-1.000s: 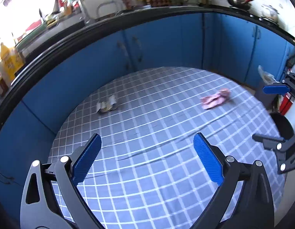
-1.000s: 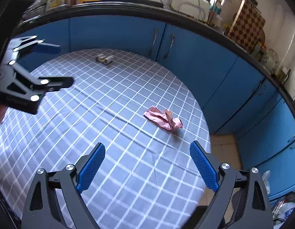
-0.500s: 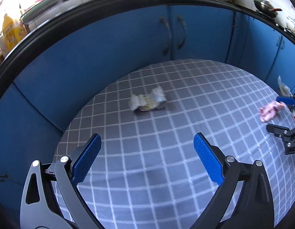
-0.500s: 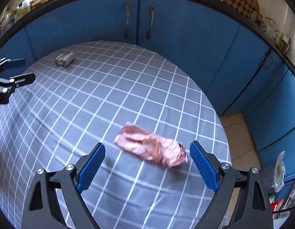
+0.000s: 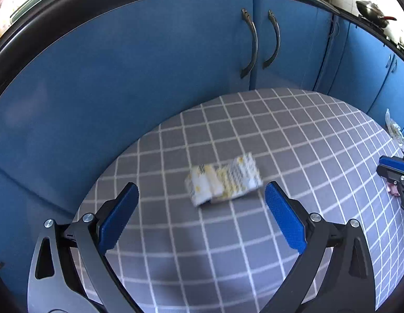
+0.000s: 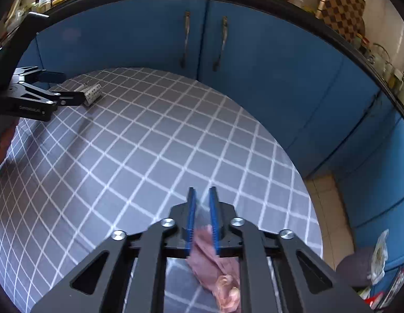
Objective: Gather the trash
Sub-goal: 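Grasp the pink wrapper with the right tool while the left tool grasps the white paper packet, then lift both held items and carry them over the black bin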
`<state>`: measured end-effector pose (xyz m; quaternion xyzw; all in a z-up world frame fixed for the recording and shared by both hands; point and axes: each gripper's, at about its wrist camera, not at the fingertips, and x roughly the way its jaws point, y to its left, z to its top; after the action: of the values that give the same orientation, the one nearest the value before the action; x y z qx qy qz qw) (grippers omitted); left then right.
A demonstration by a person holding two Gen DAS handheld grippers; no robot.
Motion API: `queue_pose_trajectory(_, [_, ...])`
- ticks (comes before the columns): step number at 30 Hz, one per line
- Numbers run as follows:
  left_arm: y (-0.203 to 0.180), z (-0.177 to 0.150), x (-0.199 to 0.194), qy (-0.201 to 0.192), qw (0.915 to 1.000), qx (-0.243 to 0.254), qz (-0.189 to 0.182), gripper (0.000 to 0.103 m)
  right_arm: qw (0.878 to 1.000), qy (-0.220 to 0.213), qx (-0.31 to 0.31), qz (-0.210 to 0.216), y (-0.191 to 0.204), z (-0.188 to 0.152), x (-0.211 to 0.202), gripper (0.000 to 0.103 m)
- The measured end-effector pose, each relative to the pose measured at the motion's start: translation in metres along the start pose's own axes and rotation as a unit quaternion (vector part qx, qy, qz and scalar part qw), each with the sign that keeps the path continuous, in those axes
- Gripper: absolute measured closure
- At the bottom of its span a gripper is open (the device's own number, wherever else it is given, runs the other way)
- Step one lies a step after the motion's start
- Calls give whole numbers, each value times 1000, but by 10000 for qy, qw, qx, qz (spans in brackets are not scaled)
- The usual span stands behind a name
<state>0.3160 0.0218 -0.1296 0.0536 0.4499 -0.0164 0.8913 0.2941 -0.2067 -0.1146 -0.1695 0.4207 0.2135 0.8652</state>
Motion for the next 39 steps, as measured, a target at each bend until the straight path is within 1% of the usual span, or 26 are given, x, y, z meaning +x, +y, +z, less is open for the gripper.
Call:
queue_pose_trajectory(5, [-4, 8, 17, 33, 10000, 24, 29, 7, 9999, -150, 14, 47, 1, 13, 6, 95])
queue_pose_trajectory(7, [-4, 10, 25, 34, 10000, 25, 62, 9, 9998, -181, -25, 55, 3, 17, 6, 95])
queue_pose_trajectory(8, [-5, 11, 29, 28, 10000, 8, 60, 16, 9998, -182, -53, 59, 5, 18, 7, 95])
queue_pose_trajectory(10, [-2, 11, 34, 6, 9999, -79, -111, 27, 9998, -175, -86, 71, 7, 19, 8, 95])
queue_pose_trajectory(11, [-2, 11, 35, 0, 9998, -95, -161, 37, 9998, -167, -99, 71, 8, 20, 8, 95])
queue_pose_trajectory(12, [-3, 11, 35, 2, 9998, -88, -182, 44, 9998, -161, -107, 80, 9, 20, 9, 95])
queue_pose_trajectory(13, [-4, 11, 35, 14, 9998, -49, -171, 47, 9998, -161, -113, 85, 10, 20, 8, 95])
queue_pose_trajectory(15, [-8, 10, 32, 26, 9998, 13, -179, 62, 9997, -163, -119, 97, 11, 19, 5, 95])
queue_pose_trajectory(21, [-18, -1, 1, -131, 9997, 173, -108, 77, 9997, -185, -170, 55, 15, 10, -16, 95])
queue_pose_trajectory(24, [-24, -8, -19, -222, 9993, 288, -71, 80, 9997, -186, -158, 25, 16, 4, -28, 95])
queue_pose_trajectory(28, [-29, -22, -48, -331, 9985, 422, -55, 80, 9997, -208, -141, -12, 17, -5, -47, 95])
queue_pose_trajectory(35, [-48, -49, -91, -479, 9964, 699, -35, 80, 9996, -239, -120, -54, 20, -34, -89, 95])
queue_pose_trajectory(39, [-55, -59, -109, -552, 9955, 759, -91, 80, 9996, -231, -120, -108, 20, -50, -110, 95])
